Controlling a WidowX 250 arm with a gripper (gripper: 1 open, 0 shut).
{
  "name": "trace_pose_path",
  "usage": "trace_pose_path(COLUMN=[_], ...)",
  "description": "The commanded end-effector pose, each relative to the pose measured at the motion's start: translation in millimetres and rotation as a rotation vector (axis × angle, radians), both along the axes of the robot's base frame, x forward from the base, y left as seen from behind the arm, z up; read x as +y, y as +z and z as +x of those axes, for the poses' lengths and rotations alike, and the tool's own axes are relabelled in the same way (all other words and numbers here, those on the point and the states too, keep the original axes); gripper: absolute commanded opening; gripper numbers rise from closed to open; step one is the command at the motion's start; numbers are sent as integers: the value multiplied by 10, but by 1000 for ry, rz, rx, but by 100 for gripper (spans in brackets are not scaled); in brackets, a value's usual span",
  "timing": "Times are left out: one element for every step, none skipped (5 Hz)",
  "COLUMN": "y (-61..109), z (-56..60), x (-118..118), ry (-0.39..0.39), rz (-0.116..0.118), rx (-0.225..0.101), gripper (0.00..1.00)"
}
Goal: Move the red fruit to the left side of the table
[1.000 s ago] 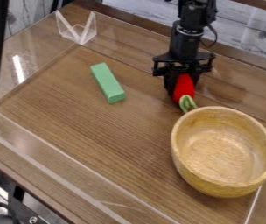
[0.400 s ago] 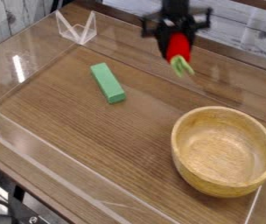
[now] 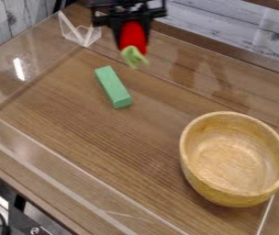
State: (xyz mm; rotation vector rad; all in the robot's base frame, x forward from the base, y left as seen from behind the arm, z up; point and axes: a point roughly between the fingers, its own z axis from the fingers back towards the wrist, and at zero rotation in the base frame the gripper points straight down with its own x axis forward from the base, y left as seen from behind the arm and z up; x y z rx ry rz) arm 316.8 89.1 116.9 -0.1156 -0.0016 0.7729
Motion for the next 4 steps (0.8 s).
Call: trace_pose_path(y=[225, 274, 277, 277], z=[-44, -78, -110, -146], x=[-11, -23, -92, -154], ry=[-76, -163, -247, -319], rz=[29, 33, 43, 51], rx=[-71, -73, -72, -70], gripper=[0, 0, 0, 0])
